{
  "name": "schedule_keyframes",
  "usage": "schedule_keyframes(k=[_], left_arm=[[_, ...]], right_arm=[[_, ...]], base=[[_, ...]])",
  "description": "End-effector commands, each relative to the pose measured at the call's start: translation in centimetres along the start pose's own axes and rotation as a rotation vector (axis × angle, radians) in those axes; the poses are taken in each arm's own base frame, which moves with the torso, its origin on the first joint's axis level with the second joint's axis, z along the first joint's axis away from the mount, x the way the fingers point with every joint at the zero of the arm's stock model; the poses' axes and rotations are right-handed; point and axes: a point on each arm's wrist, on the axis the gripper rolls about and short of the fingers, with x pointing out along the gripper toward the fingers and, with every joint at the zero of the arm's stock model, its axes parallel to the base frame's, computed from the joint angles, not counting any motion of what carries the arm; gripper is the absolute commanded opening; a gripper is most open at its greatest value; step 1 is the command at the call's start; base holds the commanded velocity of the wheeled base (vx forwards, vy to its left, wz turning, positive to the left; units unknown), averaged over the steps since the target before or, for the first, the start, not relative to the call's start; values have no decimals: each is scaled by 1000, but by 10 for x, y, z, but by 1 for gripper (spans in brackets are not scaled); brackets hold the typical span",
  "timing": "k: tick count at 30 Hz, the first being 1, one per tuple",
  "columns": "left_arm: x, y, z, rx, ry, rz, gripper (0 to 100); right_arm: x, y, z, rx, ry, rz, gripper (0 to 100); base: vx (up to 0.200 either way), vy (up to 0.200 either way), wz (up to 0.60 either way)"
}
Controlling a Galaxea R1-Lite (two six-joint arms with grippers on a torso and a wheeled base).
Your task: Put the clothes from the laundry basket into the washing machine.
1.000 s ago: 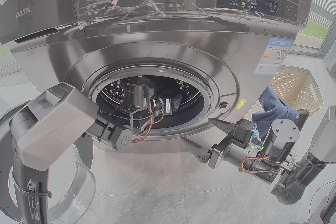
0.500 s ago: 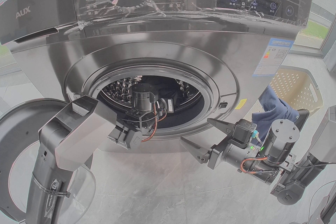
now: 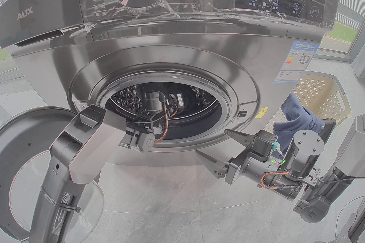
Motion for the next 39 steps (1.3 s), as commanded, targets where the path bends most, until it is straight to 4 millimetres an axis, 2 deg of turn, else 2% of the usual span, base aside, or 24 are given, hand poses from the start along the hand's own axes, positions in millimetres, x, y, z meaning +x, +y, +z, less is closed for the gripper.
schedule_keyframes(k=[1,7,8,13,18,22,25,29,35,39], left_arm=[[12,16,6,-22,-59,47,0],[10,12,7,-26,-60,40,0],[10,10,7,-26,-57,38,100],[0,-3,9,-38,-32,18,100],[-25,-19,5,-2,61,-10,100],[-48,-33,15,21,100,-50,100],[-77,-45,26,68,131,-100,100],[-117,-51,38,127,154,-190,100],[-196,-57,44,140,197,-312,100],[-244,-62,50,129,191,-402,100]], right_arm=[[0,0,-1,0,3,1,100],[0,0,-1,0,3,-1,100],[0,0,-1,0,3,-1,100],[0,0,-1,0,3,-1,100],[0,0,-1,0,6,-3,100],[-2,-1,-2,0,12,-5,100],[-5,-2,-4,1,26,-6,100],[-12,0,-8,0,52,2,100],[-33,1,-10,-5,93,15,100],[-47,3,-1,-5,74,18,100]], base=[[0,0,0],[0,0,0],[0,0,0],[0,0,0],[0,0,0],[0,0,0],[0,0,0],[0,0,0],[0,0,0],[0,0,0]])
